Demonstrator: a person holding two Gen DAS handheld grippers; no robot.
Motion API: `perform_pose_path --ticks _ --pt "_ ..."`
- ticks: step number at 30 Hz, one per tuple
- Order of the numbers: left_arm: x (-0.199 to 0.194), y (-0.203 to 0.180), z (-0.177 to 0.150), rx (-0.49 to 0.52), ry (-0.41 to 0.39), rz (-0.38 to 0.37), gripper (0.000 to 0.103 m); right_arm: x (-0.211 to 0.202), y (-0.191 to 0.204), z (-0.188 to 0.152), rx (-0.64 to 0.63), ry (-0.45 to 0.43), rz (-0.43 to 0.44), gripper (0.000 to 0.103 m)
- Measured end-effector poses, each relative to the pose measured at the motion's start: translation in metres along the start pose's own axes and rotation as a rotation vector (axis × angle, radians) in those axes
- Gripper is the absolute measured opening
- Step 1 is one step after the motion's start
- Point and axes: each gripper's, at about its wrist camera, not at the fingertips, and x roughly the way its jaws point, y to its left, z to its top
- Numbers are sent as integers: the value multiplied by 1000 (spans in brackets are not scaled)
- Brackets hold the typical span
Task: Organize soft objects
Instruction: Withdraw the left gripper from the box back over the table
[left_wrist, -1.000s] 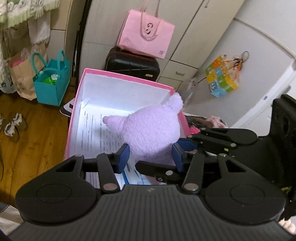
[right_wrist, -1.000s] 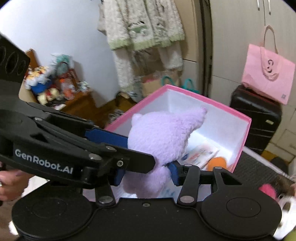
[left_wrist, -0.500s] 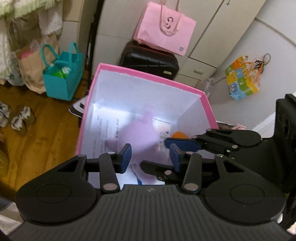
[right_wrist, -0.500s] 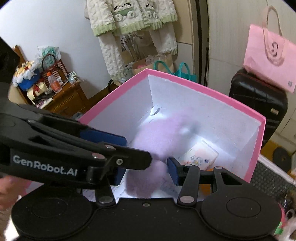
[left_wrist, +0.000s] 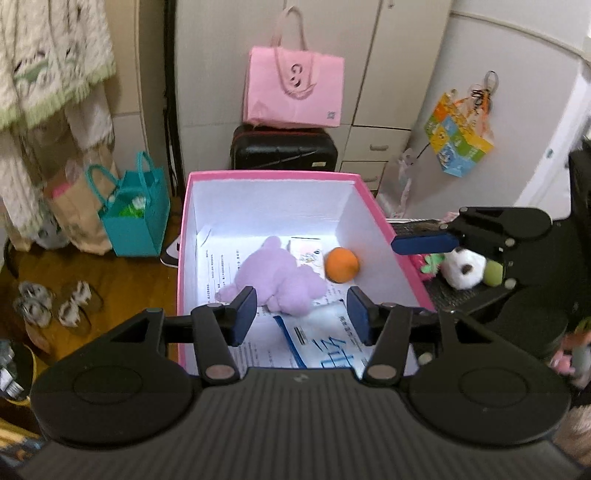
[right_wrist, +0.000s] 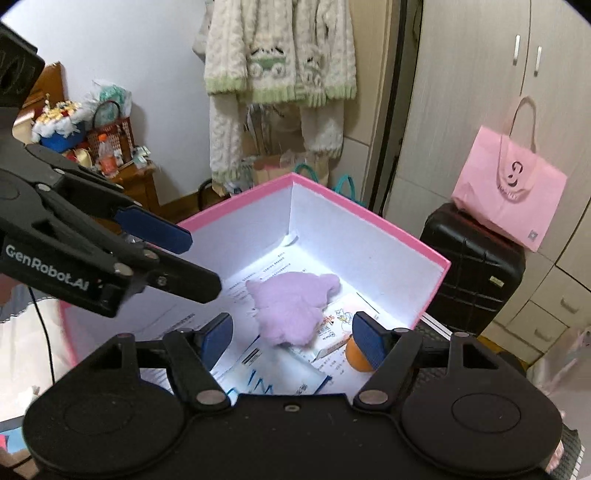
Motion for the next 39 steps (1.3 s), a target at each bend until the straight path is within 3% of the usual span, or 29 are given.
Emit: perform_pose_path --ticks 10,18,25,30,39 --pt "-57 -39 -19 109 -35 -17 60 -76 14 -17 10 -83 63 76" --pt "-86 -70 -37 187 -35 -39 68 -125 25 -44 -10 -108 42 77" --pt "-89 -98 -51 279 8 -119 78 -158 26 -85 12 -126 -18 77" --pt "-87 -123 -64 356 0 -138 84 -178 22 -118 34 -119 -84 78" --pt "-63 -165 -76 424 17 -232 93 -199 -6 -179 114 -125 -166 78"
